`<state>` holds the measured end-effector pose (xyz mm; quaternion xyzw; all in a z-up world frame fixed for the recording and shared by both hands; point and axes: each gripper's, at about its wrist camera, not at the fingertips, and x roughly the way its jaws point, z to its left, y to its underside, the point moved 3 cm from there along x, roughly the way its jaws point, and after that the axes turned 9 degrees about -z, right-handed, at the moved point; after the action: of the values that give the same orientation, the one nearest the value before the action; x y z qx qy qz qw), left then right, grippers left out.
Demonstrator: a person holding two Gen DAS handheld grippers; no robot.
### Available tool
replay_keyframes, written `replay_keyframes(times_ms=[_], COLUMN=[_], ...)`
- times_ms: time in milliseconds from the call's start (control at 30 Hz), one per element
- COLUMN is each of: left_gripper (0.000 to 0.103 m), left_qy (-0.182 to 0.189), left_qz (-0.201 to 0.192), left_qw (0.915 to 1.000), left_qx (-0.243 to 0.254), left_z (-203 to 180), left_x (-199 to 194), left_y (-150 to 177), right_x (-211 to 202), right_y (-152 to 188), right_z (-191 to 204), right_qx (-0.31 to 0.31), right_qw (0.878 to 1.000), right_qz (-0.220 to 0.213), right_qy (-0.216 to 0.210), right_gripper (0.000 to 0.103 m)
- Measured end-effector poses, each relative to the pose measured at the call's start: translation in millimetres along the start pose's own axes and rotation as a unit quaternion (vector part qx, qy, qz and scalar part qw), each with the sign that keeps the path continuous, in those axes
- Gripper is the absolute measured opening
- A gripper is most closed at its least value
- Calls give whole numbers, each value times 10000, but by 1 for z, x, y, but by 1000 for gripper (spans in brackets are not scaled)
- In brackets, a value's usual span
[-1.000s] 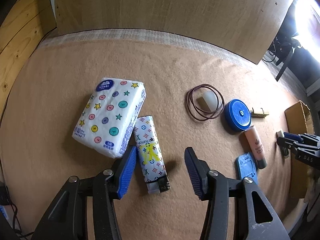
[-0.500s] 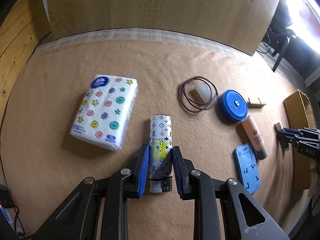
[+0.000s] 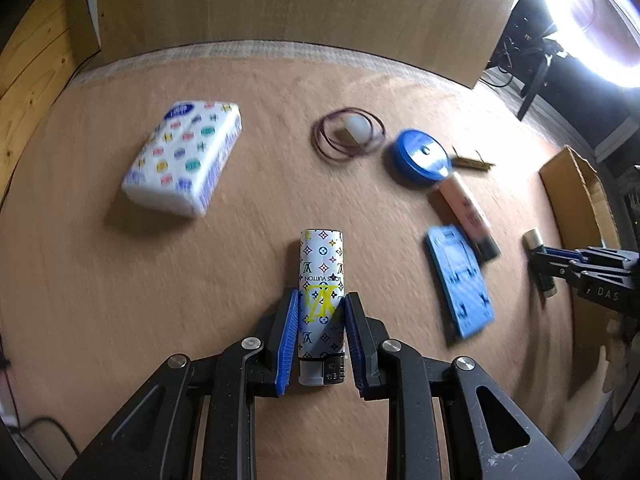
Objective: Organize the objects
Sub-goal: 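Close the left gripper on the lighter while the right gripper closes on the glue stick, then carry the lighter with the left gripper while the right gripper carries the glue stick to the box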
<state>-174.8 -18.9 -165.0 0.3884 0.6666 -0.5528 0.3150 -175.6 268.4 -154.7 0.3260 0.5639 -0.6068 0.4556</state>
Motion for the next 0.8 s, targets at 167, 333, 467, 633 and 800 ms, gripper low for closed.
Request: replay_keyframes(times_ms=[167,333,467,633,800], left_gripper=[24,25,25,25,25], left_qy=[14,62,159,262,421], left_qz=[9,25,53,52,-29], left_qw=[10000,9999,9999,9996,9990], left_qx=[76,96,32,45,131], left_z=[-14,-30,-36,-49,-69], left_x=[-11,-18,-24,-36,-49], left_y=[24,40,51,60,59], right_x=[-10,-18,-26,-43,-63], right_y=[25,44,45,48,53], right_z=[5,5,1,0,-3], right_qx=[3,90,139,272,373], right_qw=[9999,9997,9994,9981,9963], right_qz=[-28,-114,-245,-424,-629], right_qy=[-135,-190,-219,-364,-453], right_gripper=[14,14,14,14,14])
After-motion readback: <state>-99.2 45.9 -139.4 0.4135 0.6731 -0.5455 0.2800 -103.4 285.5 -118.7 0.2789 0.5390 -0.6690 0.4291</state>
